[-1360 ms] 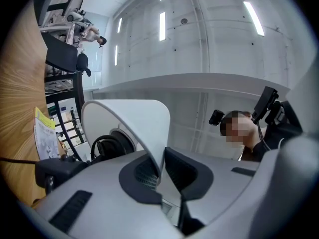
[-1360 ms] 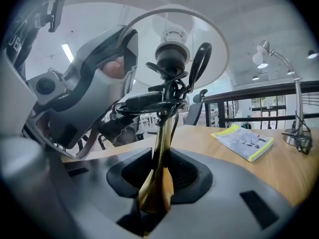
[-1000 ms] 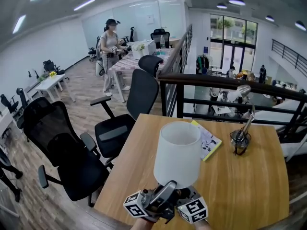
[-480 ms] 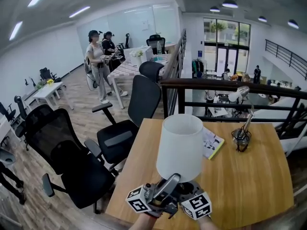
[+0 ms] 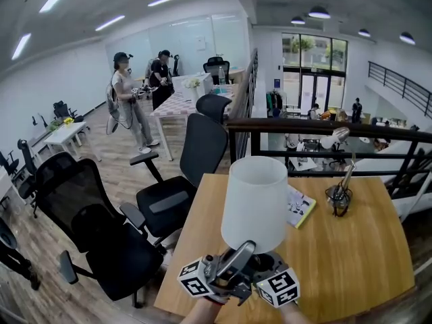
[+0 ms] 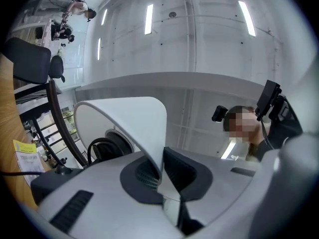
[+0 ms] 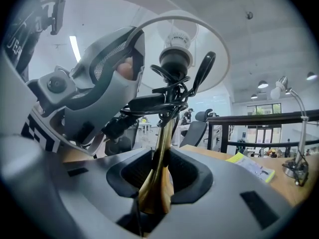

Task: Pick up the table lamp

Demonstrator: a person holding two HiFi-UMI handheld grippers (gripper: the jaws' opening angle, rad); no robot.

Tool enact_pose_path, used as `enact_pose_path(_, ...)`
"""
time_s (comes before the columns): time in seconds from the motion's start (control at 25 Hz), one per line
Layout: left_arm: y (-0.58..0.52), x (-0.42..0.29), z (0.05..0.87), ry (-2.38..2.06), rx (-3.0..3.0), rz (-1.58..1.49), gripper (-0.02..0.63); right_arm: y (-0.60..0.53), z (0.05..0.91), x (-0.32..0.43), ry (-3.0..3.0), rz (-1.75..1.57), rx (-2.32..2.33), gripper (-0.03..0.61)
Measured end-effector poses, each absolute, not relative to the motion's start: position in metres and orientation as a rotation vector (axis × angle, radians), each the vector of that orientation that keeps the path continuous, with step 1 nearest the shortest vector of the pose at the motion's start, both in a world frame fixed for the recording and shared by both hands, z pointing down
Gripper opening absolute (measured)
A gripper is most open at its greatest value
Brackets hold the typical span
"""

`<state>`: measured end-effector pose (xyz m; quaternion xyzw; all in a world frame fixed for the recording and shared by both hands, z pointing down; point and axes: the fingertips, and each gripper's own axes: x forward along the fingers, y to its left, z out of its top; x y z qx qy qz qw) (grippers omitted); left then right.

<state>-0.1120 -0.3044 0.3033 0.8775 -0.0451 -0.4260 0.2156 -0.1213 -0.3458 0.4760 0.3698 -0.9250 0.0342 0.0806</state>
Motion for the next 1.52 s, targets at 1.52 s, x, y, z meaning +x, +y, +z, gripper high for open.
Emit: enact_pose_path(1.52,-0.272,-0.124,0.253,-0.103,2.566,-1.229,0.014,-0.336,0.414,-0.136,-2.82,-0.109,1.113,0.11)
